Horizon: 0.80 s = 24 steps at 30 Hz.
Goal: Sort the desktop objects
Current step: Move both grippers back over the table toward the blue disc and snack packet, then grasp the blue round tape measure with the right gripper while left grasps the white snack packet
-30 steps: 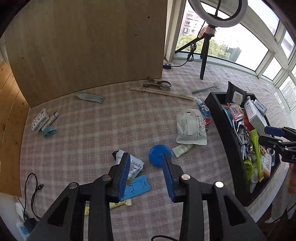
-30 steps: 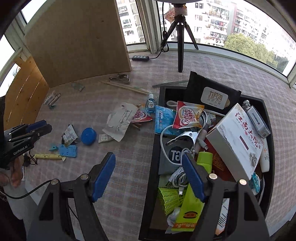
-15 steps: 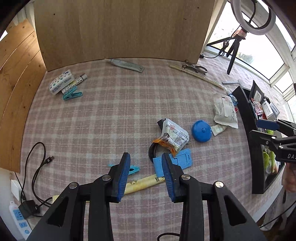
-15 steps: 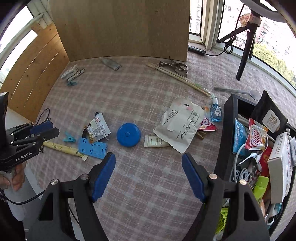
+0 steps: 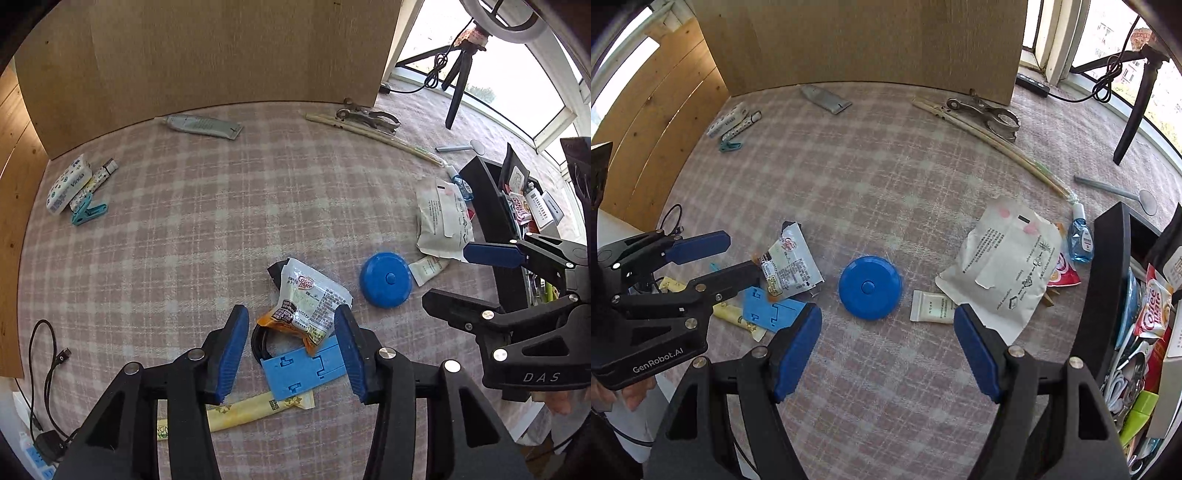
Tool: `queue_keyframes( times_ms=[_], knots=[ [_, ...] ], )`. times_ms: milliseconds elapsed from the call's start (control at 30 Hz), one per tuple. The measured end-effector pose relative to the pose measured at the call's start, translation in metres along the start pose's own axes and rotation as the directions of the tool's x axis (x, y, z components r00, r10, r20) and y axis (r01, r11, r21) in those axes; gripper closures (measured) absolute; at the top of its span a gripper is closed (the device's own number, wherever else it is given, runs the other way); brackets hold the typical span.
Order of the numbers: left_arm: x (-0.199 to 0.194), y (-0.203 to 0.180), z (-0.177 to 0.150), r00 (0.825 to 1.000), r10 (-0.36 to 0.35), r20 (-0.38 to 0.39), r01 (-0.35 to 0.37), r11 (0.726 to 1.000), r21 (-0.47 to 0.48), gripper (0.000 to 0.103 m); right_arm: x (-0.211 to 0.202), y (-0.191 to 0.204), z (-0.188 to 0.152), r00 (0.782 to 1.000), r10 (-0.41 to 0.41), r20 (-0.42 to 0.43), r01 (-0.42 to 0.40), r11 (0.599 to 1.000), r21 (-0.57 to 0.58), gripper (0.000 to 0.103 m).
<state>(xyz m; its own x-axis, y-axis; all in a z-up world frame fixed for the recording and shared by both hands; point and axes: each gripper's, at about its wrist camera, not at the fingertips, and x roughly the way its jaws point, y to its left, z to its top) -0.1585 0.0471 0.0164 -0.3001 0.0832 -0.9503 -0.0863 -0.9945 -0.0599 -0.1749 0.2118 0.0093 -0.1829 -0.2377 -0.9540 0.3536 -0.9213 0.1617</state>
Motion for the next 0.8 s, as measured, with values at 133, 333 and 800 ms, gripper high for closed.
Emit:
queue_keyframes(
  times_ms=[133, 333, 800],
  knots=[
    [0.009, -0.003, 0.001, 0.999, 0.031, -0.012, -0.031, 0.999, 0.042, 0.053, 0.004, -0.007, 0.004, 1.000, 0.007, -0.009, -0.007, 1.000, 0.005, 0.030],
    [0.011, -0.018, -0.002, 0.997, 0.065, 0.030, -0.069, 0.985, 0.159, 0.050, 0.013, -0.022, 0.014, 0.998, 0.055, -0.037, -0.052, 0.996, 0.066, 0.030],
    [0.032, -0.015, -0.003, 0.997, 0.070, 0.033, -0.074, 0.981, 0.177, 0.050, 0.040, -0.002, 0.025, 0.994, 0.071, -0.083, -0.069, 0.997, 0.030, 0.030]
  ],
)
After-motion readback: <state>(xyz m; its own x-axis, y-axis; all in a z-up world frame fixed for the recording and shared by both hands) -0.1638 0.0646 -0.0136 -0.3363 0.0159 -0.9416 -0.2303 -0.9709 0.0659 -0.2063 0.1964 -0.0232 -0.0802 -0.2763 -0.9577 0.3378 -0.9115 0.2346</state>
